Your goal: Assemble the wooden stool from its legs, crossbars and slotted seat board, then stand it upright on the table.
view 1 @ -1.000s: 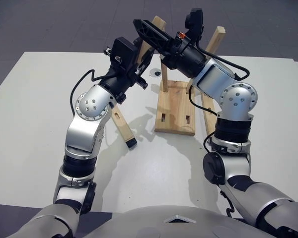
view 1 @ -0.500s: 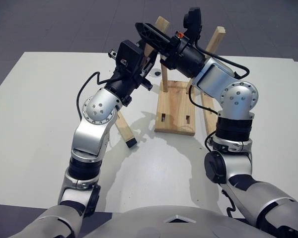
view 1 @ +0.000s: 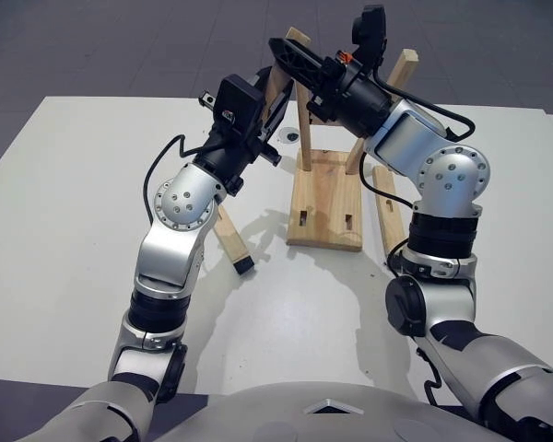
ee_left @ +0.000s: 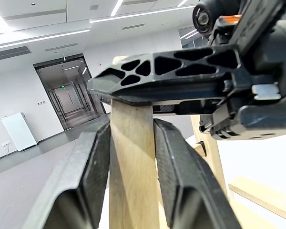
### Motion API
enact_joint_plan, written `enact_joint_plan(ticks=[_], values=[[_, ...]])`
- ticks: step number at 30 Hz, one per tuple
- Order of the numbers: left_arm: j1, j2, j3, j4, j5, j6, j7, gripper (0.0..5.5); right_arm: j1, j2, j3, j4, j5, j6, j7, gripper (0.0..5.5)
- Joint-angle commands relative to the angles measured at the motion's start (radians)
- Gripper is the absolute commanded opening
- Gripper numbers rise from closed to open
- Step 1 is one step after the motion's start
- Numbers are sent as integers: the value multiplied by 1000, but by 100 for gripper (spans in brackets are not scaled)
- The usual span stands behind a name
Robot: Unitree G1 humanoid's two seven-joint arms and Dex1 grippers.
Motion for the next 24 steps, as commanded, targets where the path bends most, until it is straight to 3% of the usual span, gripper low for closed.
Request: enact_joint_plan(ticks=[1, 6, 17, 22, 24], values=[[-7, 9, 21, 31, 22, 8, 9, 130, 3, 1, 7, -21, 11, -1, 12, 51], [-10, 3, 14, 46, 39, 14, 23, 130, 11, -13, 29, -32, -2, 3, 27, 47], [19, -2, 33, 16, 29, 90, 20, 328, 104, -114, -74, -94, -112, -117, -69, 41], [58, -3, 192, -26, -32, 143, 59, 404, 168, -231, -244, -275, -141, -268, -81, 41], [52, -28, 279, -12, -69, 139, 103, 434, 193, -280, -330, -314, -72, -239, -105, 41]])
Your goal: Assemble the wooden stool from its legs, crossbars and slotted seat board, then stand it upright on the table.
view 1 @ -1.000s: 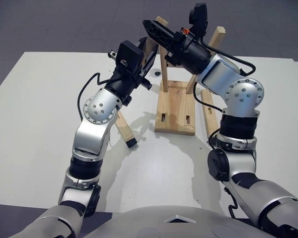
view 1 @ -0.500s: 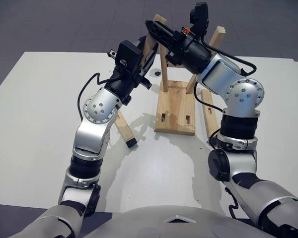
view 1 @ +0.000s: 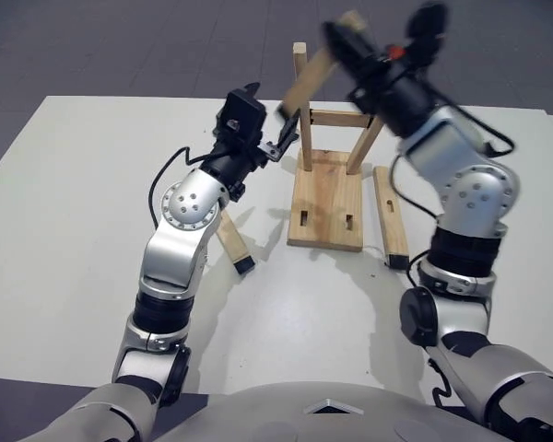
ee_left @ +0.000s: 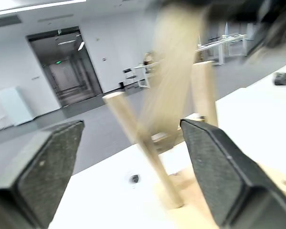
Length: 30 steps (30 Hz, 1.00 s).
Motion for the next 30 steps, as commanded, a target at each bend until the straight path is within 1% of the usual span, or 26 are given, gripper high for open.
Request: enact_joint_plan(ticks=[1, 3, 6, 9, 12, 15, 23, 30], values=[[-6, -34, 173, 9, -65, 12, 89, 452, 52, -106, -185, -101, 97, -2, -53, 41], [-33, -62, 228, 25, -92, 20, 144, 489, 59, -142, -235, -78, 127, 20, -105, 41], [-69, -92, 331, 95, -126, 32, 243, 539, 165, -162, -229, -73, 83, 30, -122, 41], [-72, -84, 368, 144, -134, 34, 278, 540, 324, -134, -164, -44, -37, 6, -145, 41], [-68, -89, 366, 146, -156, 23, 270, 540, 461, -76, -130, -2, -93, -21, -147, 41], [-64, -98, 349, 144, -181, 27, 259, 540, 515, -25, -118, -10, -86, -34, -140, 41], [-78, -132, 316, 183, -188, 20, 292, 540, 484, 20, -117, -62, 4, -19, -162, 41], [-97, -135, 288, 227, -178, 3, 298, 540, 475, 57, -83, -7, -10, -53, -167, 41]])
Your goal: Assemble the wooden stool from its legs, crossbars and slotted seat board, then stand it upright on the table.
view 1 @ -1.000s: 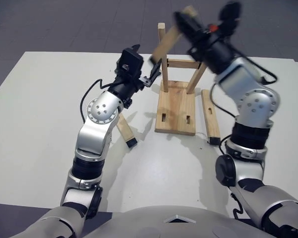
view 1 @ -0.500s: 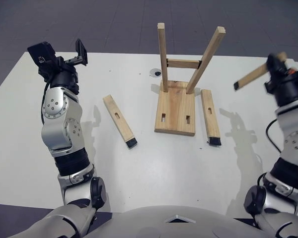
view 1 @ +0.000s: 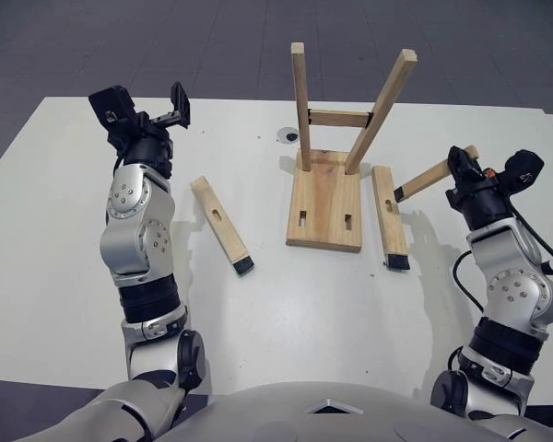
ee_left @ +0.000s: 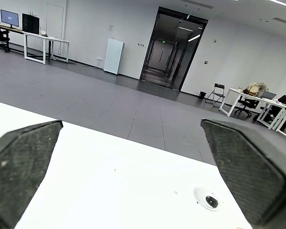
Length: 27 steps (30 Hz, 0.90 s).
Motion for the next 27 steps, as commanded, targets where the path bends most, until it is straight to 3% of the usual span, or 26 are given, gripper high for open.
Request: enact_joint_plan(ticks=[1, 27], values=[[-30, 6, -17, 26, 6, -9, 3, 540, -9, 25, 22, 52, -13, -22, -5, 41], [-35, 22, -46, 63, 23, -36, -3, 540, 19, 39, 50, 130, -123, -104, -48, 41]])
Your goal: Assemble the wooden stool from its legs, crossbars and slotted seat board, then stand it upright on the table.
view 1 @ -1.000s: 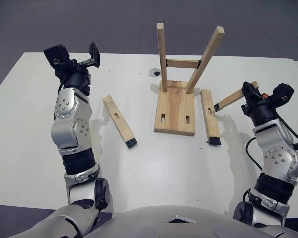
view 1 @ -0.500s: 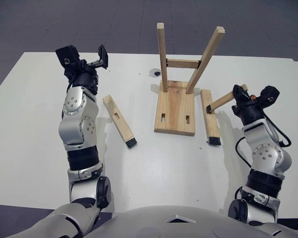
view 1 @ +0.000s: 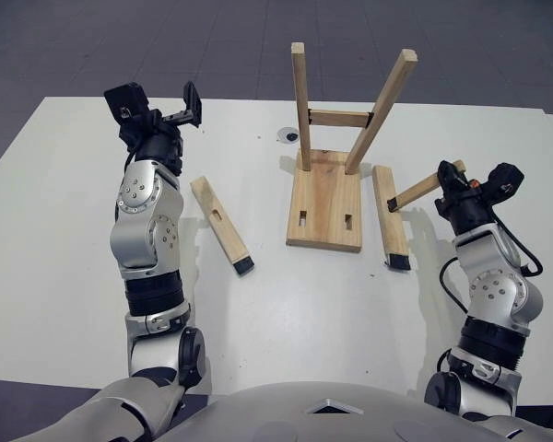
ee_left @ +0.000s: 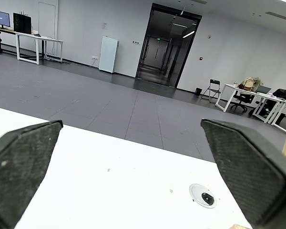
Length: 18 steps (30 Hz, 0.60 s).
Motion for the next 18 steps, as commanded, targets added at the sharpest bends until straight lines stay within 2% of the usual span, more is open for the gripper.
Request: enact_joint_plan(ticks=[1, 18], values=[[-16, 12, -9, 16, 9, -5, -4, 540, 10, 11, 30, 29, -68, -27, -32, 41], [-11, 11, -29, -16, 21, -1, 13, 540, 103, 11, 226, 0, -318, -127, -31, 41]])
